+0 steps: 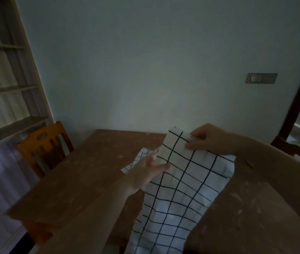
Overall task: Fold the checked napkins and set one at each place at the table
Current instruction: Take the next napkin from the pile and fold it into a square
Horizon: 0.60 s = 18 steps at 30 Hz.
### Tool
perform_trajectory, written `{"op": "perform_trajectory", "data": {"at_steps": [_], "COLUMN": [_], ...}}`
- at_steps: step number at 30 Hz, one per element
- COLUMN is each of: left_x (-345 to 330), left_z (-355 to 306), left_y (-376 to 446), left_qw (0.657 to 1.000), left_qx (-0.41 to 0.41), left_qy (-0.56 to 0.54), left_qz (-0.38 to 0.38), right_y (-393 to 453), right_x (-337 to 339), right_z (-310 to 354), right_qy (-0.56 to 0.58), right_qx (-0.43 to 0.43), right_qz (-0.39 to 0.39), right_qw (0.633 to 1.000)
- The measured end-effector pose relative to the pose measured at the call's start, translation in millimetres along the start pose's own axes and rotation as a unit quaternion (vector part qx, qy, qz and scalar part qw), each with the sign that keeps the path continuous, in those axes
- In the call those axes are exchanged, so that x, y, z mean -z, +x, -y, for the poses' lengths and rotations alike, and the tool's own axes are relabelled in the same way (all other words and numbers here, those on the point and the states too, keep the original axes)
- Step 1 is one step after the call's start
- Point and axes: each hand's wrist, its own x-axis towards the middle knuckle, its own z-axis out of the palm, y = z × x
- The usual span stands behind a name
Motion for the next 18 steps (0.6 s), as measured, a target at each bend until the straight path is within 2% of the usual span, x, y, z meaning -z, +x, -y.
{"op": "perform_trajectory", "data": {"at_steps": [2,5,7,9,11,14,18], "left_x": [-3.9,-1.7,2.5,5.7,8.1,8.1,6.9], "left_z": [-12.5,-12.5,-13.9,-12.6,-10.4,-7.0,-9.6], "left_y": [6.8,13.3,14.9,18.7,22.2,22.9,21.5], "left_qw": [0.998,0.991,0.981,0.973,0.973,0.98,0.975], "left_qx": [-0.034,-0.063,-0.059,-0.048,-0.042,-0.042,-0.049], "left_qy": [-0.032,-0.099,-0.16,-0.2,-0.19,-0.153,-0.184], "left_qz": [-0.034,-0.07,-0.09,-0.105,-0.123,-0.118,-0.111], "right_y": [0.7,-6.7,-21.1,-31.5,-34.3,-31.4,-31.0], "right_x": [4.4,10.1,10.3,1.1,-11.5,-19.5,-18.5], "right_z": [12.2,6.4,-5.5,-20.3,-26.7,-26.0,-20.2], "right_qy": [0.015,0.127,0.285,0.365,0.358,0.379,0.293], "right_qx": [0.009,-0.01,-0.071,-0.135,-0.131,-0.113,-0.072], "right_qz": [-0.041,-0.158,-0.169,-0.129,-0.146,-0.207,-0.247], "right_qw": [0.999,0.979,0.941,0.912,0.913,0.895,0.921]}}
